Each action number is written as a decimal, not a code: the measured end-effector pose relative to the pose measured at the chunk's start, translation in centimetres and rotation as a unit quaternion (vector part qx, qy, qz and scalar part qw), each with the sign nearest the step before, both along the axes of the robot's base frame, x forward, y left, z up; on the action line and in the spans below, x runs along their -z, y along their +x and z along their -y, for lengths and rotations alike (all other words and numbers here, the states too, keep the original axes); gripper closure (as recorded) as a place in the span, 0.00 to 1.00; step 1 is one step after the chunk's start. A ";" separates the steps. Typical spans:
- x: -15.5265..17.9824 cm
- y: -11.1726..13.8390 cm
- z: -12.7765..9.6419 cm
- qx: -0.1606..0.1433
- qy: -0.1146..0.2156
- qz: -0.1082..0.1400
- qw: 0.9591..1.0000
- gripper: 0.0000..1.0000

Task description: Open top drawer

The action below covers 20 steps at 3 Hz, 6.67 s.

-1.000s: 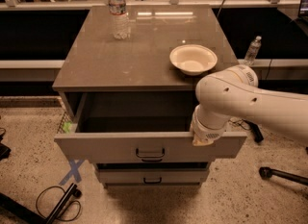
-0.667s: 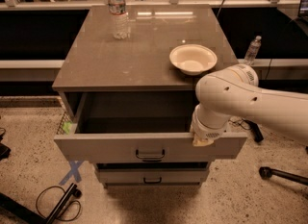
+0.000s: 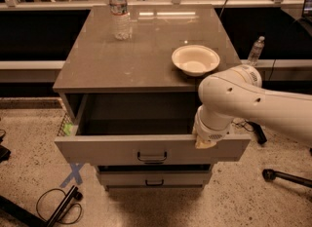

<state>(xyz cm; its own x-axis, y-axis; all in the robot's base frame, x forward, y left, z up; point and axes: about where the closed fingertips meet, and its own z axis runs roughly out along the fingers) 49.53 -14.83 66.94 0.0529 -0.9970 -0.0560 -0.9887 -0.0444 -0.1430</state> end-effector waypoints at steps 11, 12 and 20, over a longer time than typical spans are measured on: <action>-1.2 -12.5 -0.6 0.086 0.002 -0.028 0.996 0.64; -1.5 -15.2 -0.8 0.106 0.005 -0.039 0.994 0.85; -5.0 -2.8 -2.2 0.008 -0.024 0.014 1.000 0.00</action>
Offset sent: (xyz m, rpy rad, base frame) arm -0.2799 -0.1119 -0.1645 0.5468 -0.0221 0.0055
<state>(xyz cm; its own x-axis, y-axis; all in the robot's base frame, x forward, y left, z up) 46.72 -12.59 71.96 0.0377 -0.9993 -0.0077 -0.9851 -0.0358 -0.1681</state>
